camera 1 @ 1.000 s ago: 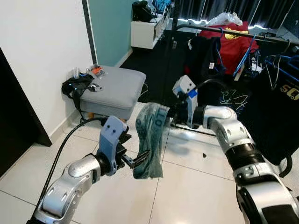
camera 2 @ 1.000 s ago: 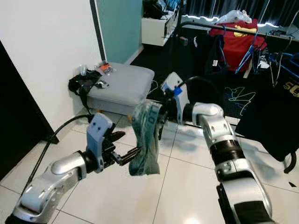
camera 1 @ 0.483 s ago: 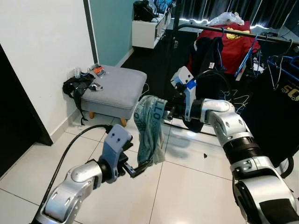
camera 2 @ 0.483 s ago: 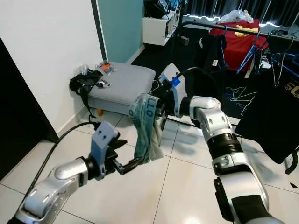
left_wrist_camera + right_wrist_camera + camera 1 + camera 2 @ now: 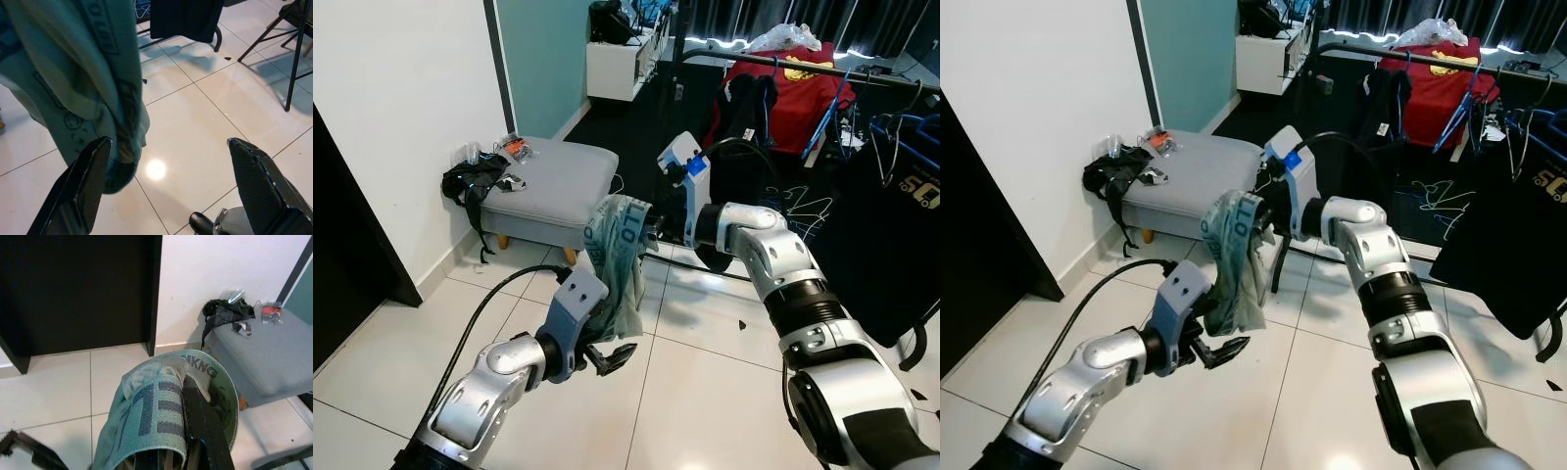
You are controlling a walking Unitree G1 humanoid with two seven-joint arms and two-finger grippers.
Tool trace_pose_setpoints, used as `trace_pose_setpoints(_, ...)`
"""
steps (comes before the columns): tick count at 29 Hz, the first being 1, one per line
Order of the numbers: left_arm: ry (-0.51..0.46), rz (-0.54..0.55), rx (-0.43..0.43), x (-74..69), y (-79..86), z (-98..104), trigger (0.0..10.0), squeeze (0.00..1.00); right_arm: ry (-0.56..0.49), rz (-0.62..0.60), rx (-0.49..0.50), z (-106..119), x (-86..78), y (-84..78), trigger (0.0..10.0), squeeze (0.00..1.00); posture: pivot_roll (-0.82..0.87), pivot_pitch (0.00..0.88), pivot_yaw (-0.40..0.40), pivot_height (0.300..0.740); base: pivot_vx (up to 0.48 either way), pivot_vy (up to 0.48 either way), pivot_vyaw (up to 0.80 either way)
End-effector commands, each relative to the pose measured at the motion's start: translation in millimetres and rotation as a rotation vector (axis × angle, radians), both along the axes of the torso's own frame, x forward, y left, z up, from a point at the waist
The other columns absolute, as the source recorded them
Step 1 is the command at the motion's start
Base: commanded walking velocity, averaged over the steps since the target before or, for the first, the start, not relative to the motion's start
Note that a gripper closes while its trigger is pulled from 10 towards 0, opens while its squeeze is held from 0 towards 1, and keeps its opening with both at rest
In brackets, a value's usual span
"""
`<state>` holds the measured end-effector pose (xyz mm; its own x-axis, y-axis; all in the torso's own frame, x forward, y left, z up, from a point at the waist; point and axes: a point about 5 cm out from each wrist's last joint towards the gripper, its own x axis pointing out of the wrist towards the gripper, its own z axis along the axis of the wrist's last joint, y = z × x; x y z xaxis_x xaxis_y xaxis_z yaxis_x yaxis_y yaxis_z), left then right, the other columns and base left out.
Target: Hang hanger
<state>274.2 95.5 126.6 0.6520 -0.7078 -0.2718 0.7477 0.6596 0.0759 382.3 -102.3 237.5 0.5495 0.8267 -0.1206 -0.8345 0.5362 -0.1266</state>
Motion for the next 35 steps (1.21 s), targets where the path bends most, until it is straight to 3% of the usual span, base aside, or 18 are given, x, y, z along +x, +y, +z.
trace_pose_setpoints(1, 0.015, -0.007, 0.017, 0.8, -0.7, -4.3, 10.0, 0.00, 0.010, -0.002, 0.026, 4.7, 1.2, 4.8, 0.0, 0.00, 0.03, 0.056, -0.044, 0.740, 0.000, 0.000, 0.00)
trace_pose_setpoints(9, 0.048, -0.011, 0.024, 4.2, -6.2, -12.1, 10.0, 0.00, 0.023, 0.001, 0.047, 8.2, 1.2, 13.3, 0.0, 0.00, 0.03, 0.059, -0.045, 0.740, 0.000, 0.000, 0.00)
trace_pose_setpoints(16, 0.059, 0.123, 0.087, 22.9, -2.5, -24.0, 10.0, 0.00, 0.022, 0.018, 0.069, 13.6, -0.2, 21.0, 0.0, 0.00, 0.03, 0.061, -0.038, 0.740, 0.000, 0.000, 0.00)
trace_pose_setpoints(24, 0.064, 0.147, 0.098, 25.2, 1.7, -26.9, 10.0, 0.00, 0.018, 0.030, 0.079, 16.7, -1.5, 22.3, 0.0, 0.00, 0.03, 0.062, -0.038, 0.740, 0.000, 0.000, 0.00)
trace_pose_setpoints(25, 0.068, 0.157, 0.095, 25.8, 4.4, -27.4, 0.0, 0.00, 0.016, 0.027, 0.080, 17.4, -1.5, 21.7, 0.0, 0.00, 0.03, 0.062, -0.041, 0.740, 0.000, 0.000, 0.00)
trace_pose_setpoints(35, 0.069, 0.165, 0.077, 26.1, 19.7, -25.1, 0.0, 0.00, 0.021, 0.017, 0.077, 15.1, -1.8, 18.0, 0.0, 0.00, 0.03, 0.065, -0.041, 0.740, 0.000, 0.000, 0.00)
